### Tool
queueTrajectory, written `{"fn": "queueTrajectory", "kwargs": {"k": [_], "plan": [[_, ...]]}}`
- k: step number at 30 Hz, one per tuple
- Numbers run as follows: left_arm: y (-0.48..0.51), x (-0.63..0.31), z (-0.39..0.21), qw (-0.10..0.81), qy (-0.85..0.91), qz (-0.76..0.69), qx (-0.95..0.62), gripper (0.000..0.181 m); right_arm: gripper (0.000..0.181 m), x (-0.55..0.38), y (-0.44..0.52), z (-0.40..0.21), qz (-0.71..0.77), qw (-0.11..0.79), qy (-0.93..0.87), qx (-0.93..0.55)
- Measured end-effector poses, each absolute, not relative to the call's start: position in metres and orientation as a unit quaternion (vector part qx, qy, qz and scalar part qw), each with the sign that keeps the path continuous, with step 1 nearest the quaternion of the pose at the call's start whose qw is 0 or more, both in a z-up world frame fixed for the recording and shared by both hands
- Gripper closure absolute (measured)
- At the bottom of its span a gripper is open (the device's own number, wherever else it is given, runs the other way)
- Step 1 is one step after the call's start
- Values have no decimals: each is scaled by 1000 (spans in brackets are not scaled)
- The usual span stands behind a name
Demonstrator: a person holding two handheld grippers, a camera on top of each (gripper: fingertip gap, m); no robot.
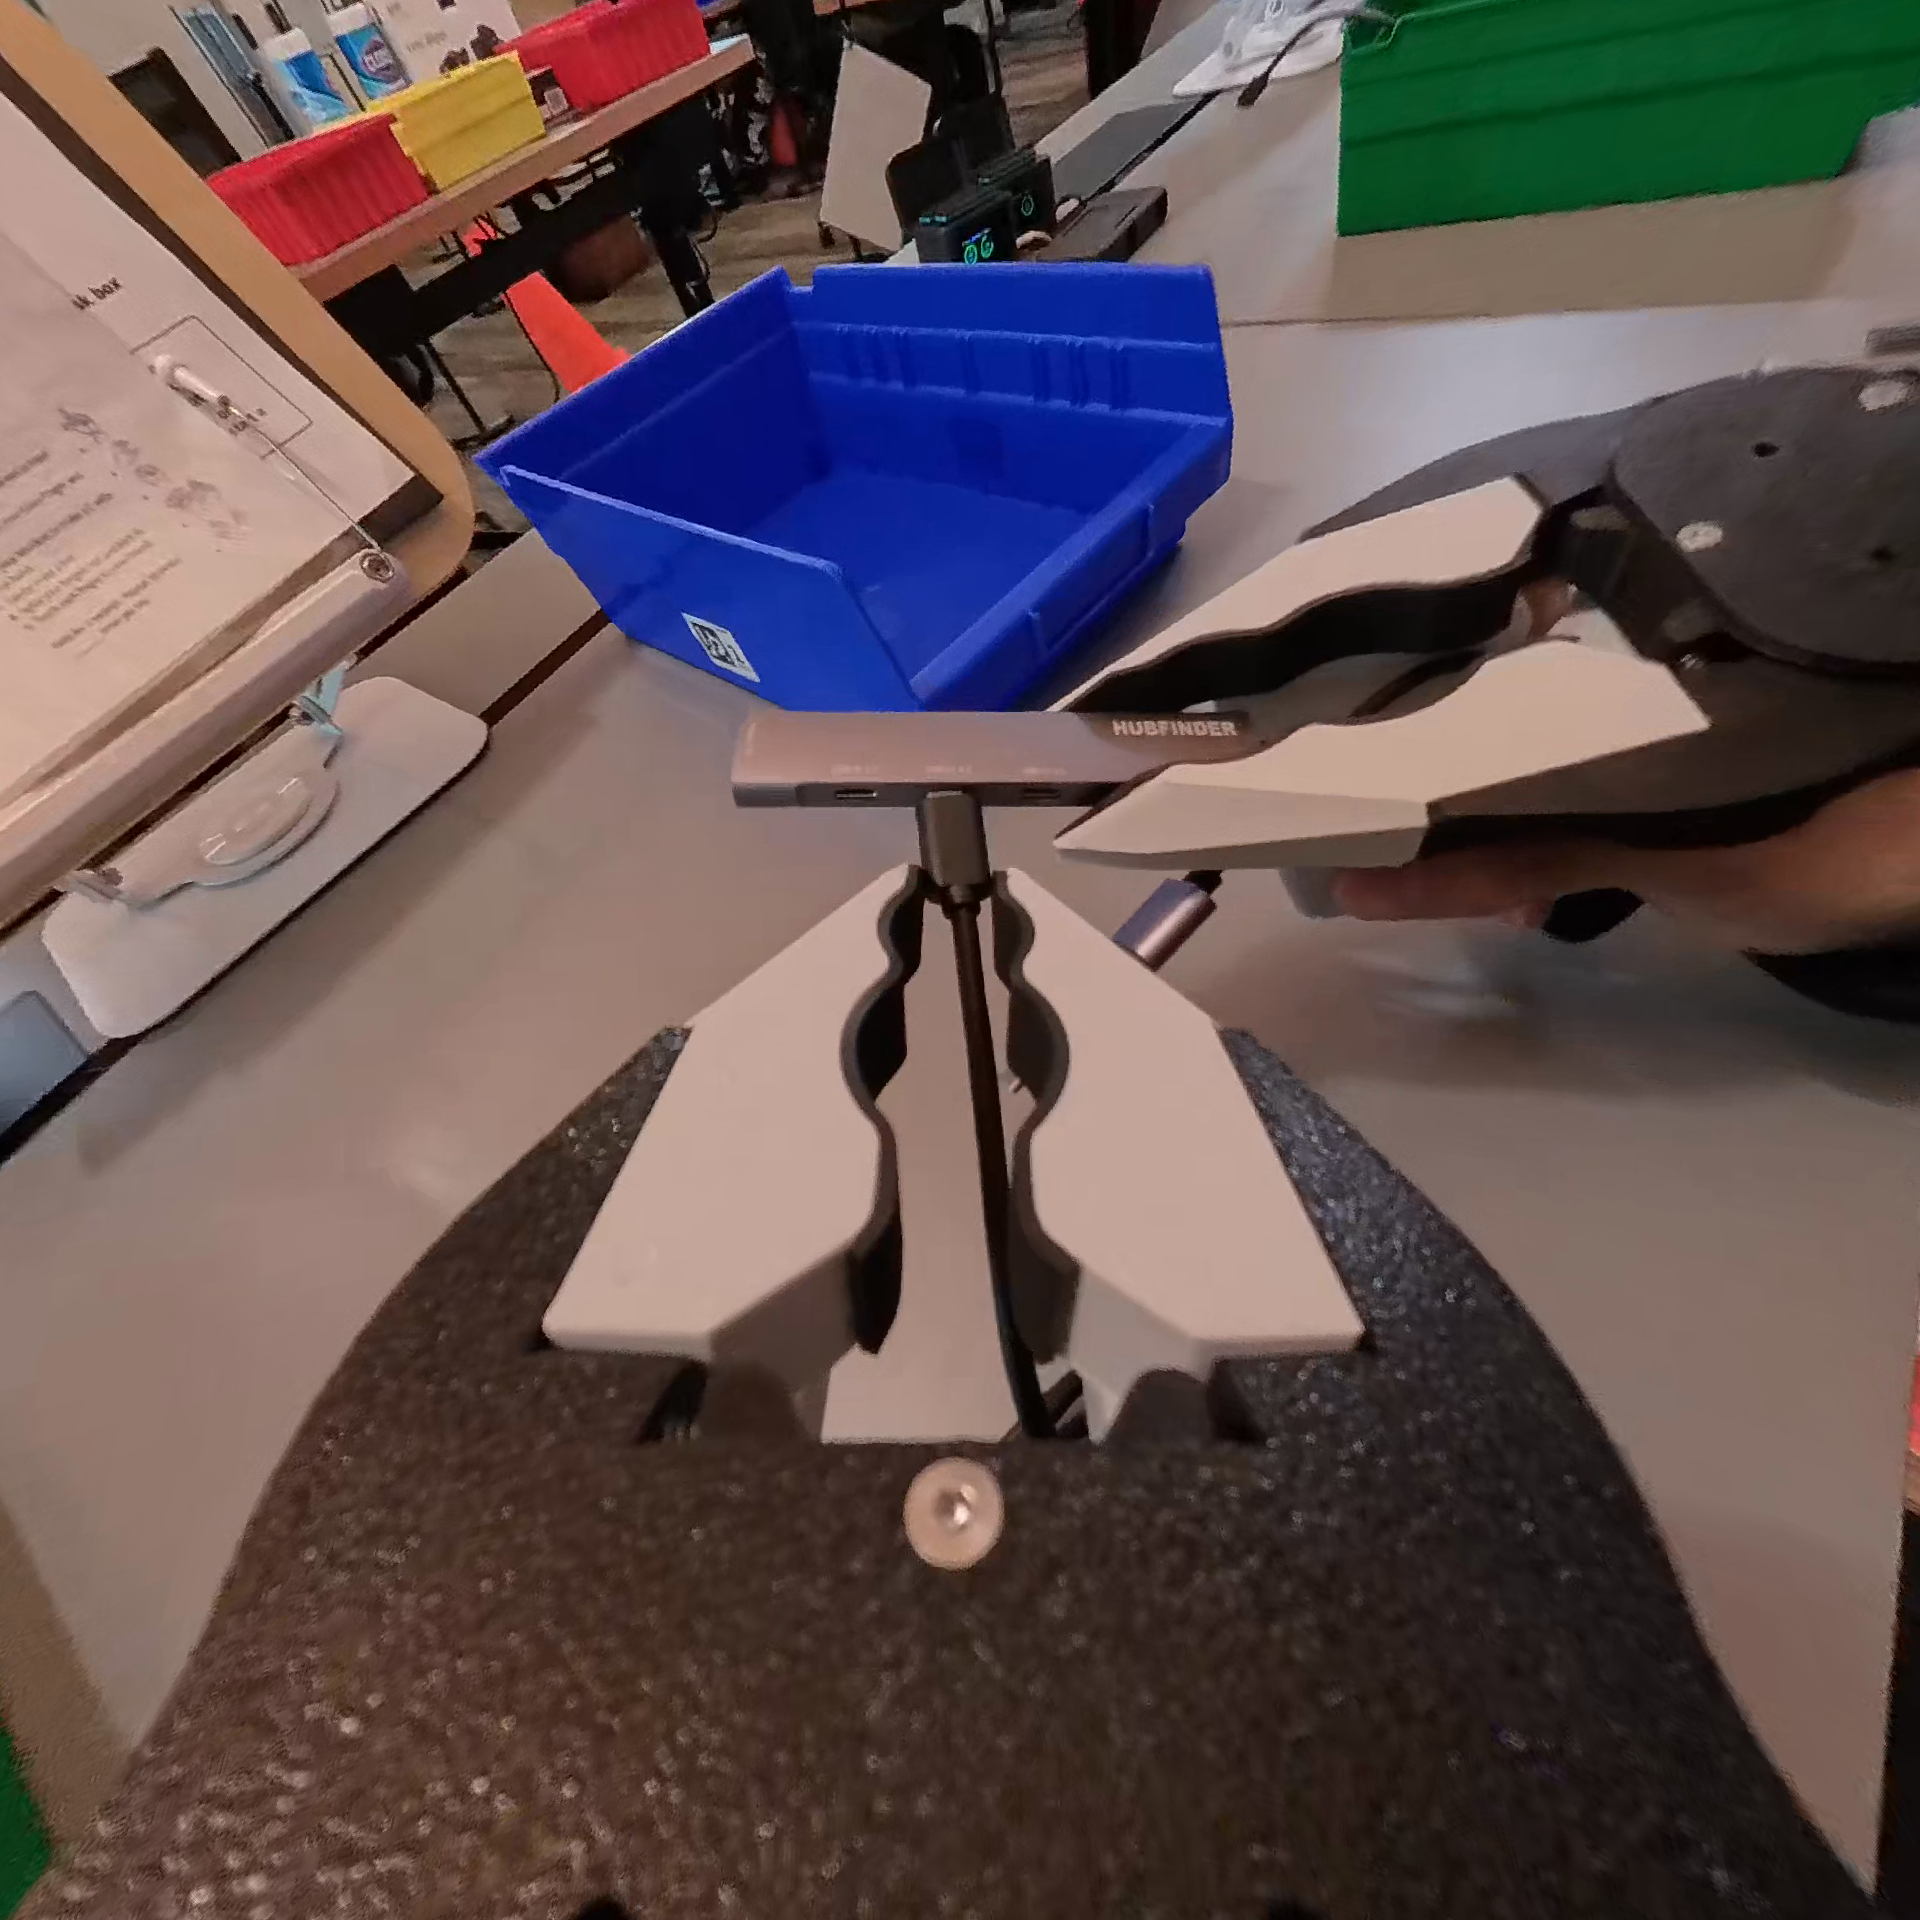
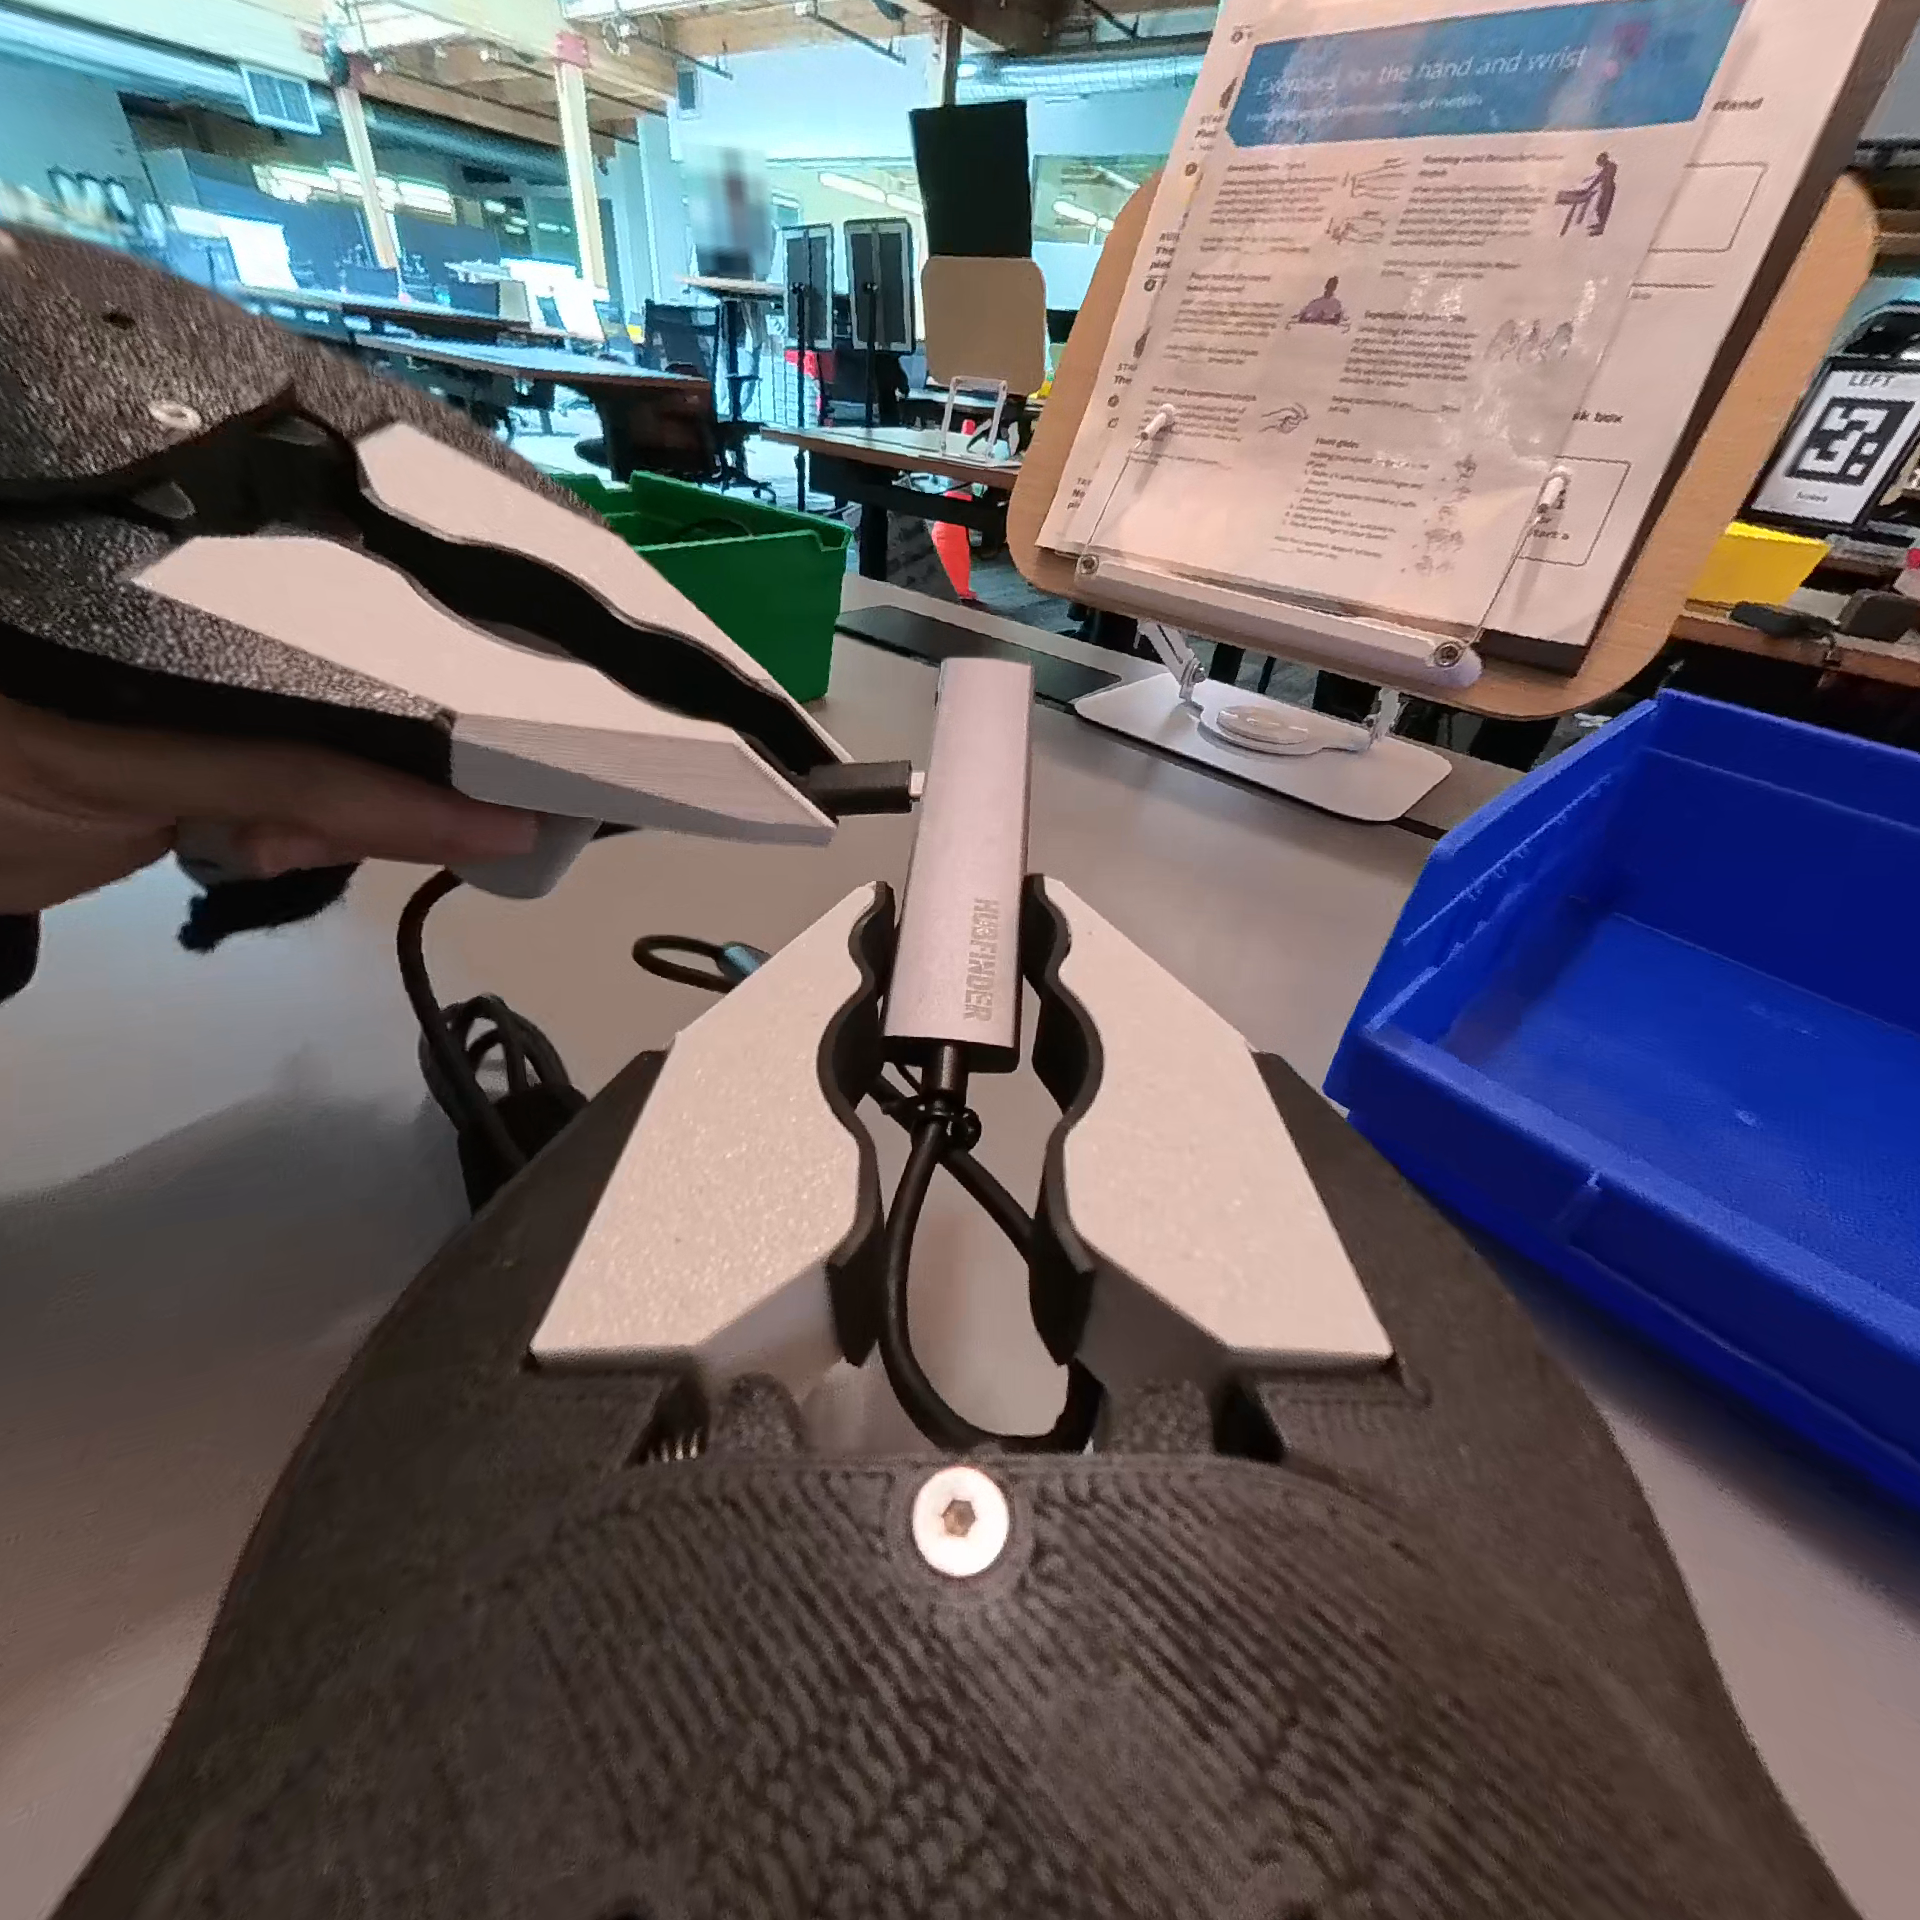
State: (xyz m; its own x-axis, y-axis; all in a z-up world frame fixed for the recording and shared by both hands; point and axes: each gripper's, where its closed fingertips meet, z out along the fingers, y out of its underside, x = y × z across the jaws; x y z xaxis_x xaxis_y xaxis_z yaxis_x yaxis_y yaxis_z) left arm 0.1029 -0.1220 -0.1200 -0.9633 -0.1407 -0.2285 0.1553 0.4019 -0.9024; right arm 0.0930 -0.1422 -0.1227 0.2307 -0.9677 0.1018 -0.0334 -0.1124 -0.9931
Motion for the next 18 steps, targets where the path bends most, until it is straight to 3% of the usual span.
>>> {"fn": "queueTrajectory", "kwargs": {"k": [6,12,18], "plan": [[-120,105,-124,207,831,-515,39,172,157,93,-140,-131,-473,472,392,-632],[-123,107,-128,201,837,-509,30,172,157,95,-143,-135,-472,488,410,-609],[-105,105,-107,187,821,-538,18,148,157,88,-166,-125,-463,499,419,-601]]}}
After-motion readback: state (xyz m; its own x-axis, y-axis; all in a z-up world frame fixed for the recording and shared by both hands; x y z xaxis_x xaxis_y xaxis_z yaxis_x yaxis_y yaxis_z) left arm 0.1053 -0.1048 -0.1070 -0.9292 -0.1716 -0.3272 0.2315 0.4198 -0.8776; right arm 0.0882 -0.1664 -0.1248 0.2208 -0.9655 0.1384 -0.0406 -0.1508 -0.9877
